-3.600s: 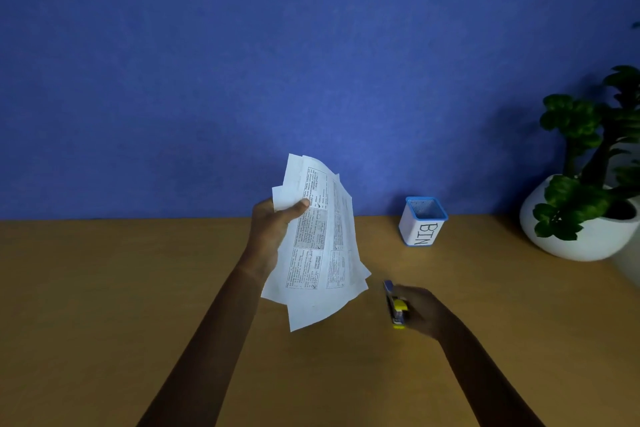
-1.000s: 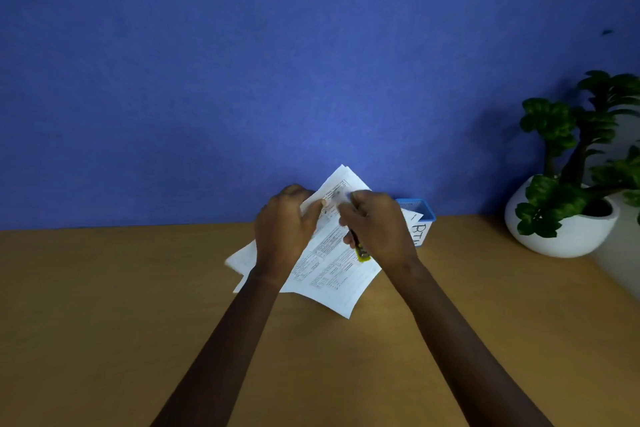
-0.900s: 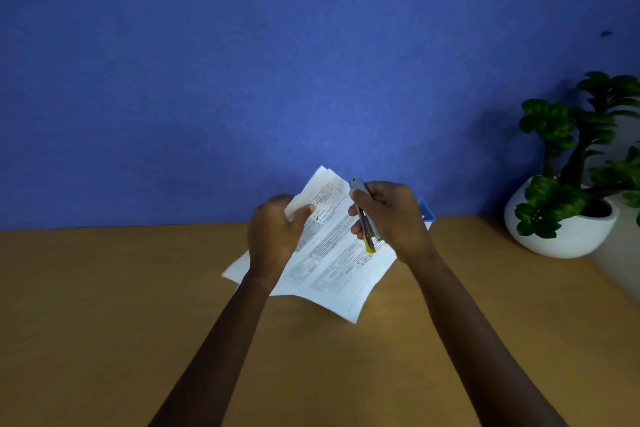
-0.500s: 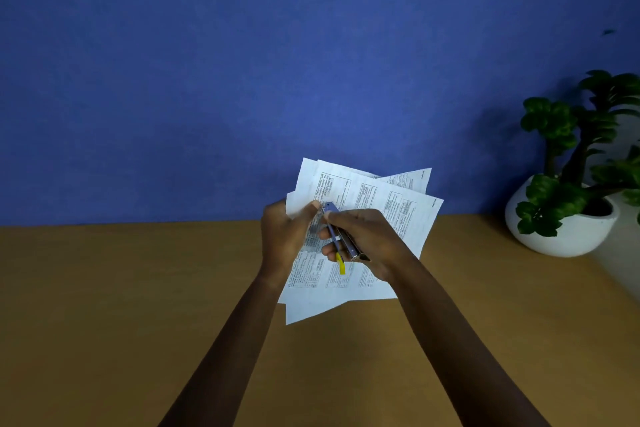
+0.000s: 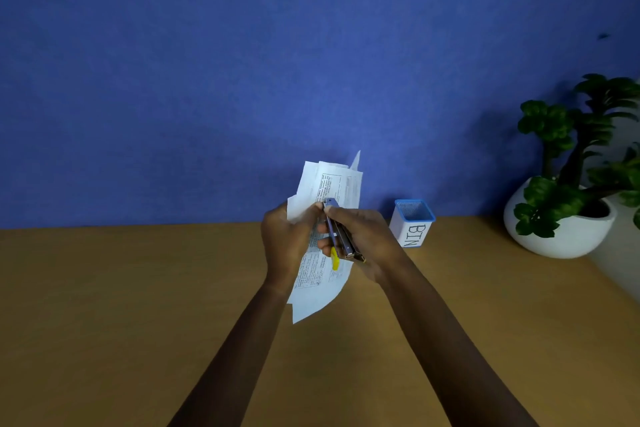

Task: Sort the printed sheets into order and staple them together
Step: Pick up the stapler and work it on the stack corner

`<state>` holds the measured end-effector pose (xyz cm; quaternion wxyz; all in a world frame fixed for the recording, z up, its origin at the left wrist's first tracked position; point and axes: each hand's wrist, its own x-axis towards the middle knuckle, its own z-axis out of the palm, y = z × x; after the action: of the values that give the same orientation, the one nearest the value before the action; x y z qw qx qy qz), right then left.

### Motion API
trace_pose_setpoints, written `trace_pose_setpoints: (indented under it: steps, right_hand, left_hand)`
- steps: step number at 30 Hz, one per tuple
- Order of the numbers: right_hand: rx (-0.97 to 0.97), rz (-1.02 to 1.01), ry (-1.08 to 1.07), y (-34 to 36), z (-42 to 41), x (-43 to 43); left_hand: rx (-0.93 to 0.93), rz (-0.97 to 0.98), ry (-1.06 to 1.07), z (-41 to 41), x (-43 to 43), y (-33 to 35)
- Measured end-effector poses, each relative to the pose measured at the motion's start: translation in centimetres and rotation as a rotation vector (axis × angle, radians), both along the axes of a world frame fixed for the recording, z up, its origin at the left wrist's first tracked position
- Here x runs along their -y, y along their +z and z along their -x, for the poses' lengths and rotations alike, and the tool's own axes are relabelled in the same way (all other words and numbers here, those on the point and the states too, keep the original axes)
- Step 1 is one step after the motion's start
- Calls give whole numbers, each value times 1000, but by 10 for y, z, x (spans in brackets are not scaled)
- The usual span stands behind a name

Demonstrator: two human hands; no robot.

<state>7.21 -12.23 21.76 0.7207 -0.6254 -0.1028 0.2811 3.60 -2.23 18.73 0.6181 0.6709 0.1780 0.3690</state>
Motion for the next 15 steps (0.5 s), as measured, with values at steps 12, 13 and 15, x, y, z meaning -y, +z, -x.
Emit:
trace_pose_setpoints:
  steps: [12,13,15]
  right_hand:
    - [-249,-289,-45,-7,6,-12]
    - [-270,-309,-38,-7,6,-13]
    - [-318,-346,-25,-7,7,-13]
  left_hand:
    - [117,120,15,3,8,-1]
    - [124,116,15,3,8,-1]
    - [135,120,12,2,7,-3]
